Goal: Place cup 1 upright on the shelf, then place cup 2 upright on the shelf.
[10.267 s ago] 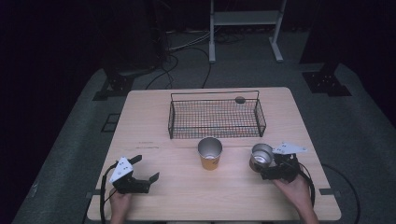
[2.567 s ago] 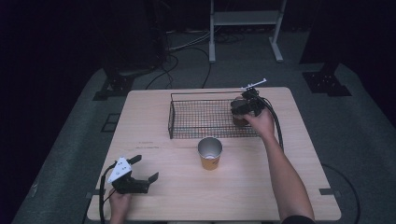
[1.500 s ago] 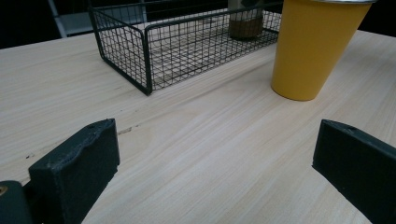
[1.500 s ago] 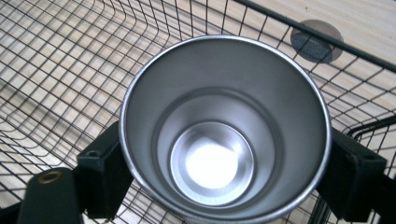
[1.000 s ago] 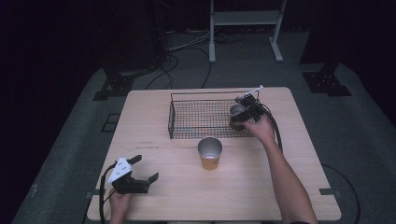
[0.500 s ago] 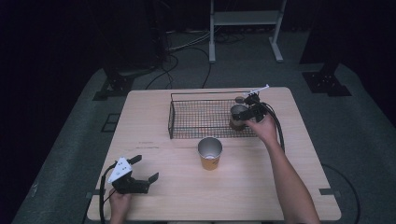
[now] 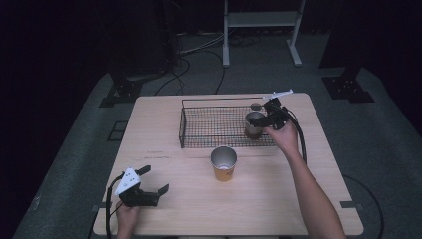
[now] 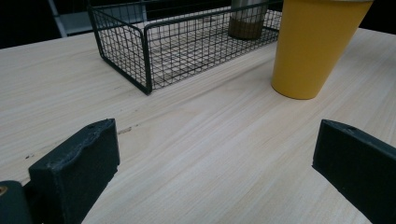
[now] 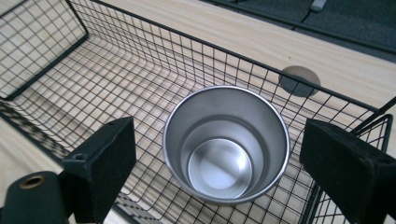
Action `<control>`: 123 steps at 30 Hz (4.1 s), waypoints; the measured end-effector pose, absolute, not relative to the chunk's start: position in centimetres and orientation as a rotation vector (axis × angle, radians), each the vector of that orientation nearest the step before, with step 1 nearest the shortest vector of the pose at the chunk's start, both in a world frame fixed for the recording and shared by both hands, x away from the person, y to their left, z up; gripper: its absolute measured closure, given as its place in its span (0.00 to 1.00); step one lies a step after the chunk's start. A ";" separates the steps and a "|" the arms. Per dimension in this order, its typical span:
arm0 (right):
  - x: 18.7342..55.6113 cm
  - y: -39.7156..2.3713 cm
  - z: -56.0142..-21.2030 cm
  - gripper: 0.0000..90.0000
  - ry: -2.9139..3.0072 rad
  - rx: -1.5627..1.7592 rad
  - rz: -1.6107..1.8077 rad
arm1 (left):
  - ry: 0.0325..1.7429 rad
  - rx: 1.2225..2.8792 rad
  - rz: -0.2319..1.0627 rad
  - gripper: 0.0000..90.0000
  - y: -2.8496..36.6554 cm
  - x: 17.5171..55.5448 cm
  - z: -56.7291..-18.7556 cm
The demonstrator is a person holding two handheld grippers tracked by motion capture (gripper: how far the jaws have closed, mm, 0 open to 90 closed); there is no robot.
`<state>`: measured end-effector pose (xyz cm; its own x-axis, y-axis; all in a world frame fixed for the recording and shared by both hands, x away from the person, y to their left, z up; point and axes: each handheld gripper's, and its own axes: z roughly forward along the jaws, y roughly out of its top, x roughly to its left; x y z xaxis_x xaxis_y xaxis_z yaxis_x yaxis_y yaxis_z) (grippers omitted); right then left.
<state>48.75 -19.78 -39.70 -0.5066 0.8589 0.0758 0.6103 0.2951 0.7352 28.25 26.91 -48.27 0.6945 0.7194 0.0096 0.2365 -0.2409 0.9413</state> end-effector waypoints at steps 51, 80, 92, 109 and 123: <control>38.6 -20.6 -39.4 0.13 2.347 1.074 1.238 | 0.756 1.810 0.551 0.00 26.8 28.3 -48.3; 33.1 -19.7 -41.3 0.13 2.407 0.961 1.276 | 0.764 1.804 0.546 0.00 26.9 28.3 -48.3; 31.9 -18.9 -41.5 0.13 2.437 0.925 1.283 | 0.759 1.811 0.547 0.00 26.8 28.3 -48.3; 31.0 -17.5 -41.5 0.12 2.476 0.867 1.289 | 0.762 1.810 0.547 0.00 26.9 28.3 -48.3; 30.6 -16.6 -41.6 0.08 2.495 0.843 1.271 | 0.761 1.811 0.547 0.00 26.8 28.3 -48.3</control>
<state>30.57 -16.61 -41.62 -0.8123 0.5798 0.0639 0.3925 0.4622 0.7952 28.32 26.84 -48.29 0.6933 0.7205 0.0130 0.2418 -0.2496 0.9377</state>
